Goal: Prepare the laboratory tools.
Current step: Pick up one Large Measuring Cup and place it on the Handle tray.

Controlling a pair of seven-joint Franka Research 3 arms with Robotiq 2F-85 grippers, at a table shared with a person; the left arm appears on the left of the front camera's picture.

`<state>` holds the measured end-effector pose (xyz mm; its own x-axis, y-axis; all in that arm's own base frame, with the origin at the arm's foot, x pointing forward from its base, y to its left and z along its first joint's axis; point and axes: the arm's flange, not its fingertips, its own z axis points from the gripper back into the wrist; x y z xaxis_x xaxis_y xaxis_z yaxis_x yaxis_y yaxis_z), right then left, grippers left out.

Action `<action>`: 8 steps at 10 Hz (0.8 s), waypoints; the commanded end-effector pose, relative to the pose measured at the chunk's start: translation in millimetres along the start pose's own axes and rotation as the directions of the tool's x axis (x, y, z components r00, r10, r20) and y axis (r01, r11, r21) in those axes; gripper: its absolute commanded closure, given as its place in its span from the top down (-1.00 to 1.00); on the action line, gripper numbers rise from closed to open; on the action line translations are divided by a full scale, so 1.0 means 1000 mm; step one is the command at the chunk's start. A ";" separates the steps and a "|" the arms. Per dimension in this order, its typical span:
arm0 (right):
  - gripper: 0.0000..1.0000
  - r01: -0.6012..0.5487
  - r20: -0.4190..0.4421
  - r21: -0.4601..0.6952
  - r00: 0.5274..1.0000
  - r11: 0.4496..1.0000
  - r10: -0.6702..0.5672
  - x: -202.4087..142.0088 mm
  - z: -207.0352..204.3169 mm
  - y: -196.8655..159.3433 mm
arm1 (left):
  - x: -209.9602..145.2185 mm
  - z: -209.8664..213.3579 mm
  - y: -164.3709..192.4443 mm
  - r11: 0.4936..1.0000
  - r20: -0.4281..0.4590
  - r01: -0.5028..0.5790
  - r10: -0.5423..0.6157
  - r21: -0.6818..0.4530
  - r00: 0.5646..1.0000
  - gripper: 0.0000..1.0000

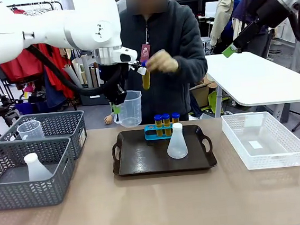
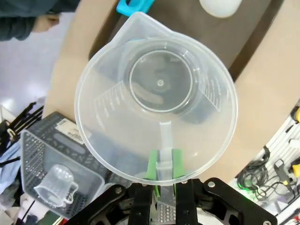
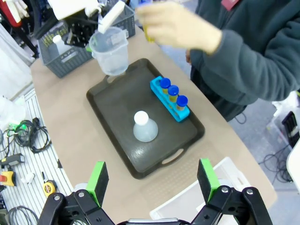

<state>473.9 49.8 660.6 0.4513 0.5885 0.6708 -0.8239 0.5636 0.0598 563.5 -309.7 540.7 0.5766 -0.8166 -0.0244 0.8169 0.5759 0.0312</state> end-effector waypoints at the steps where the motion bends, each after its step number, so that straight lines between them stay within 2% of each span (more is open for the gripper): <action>1: 1.00 -0.005 0.004 0.002 1.000 1.000 0.005 0.001 0.002 0.001 | -0.007 0.000 -0.001 1.000 -0.005 0.022 -0.022 -0.003 1.000 -1.00; 8: 1.00 -0.005 0.004 0.002 1.000 1.000 0.005 0.001 0.002 0.001 | -0.058 0.030 0.025 0.994 0.054 -0.110 0.109 0.014 0.993 -1.00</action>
<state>473.9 49.7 660.6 0.4513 0.5884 0.6708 -0.8238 0.5637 0.0598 561.7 -260.7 578.8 0.6414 -0.7671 0.0105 0.7657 0.6410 0.0531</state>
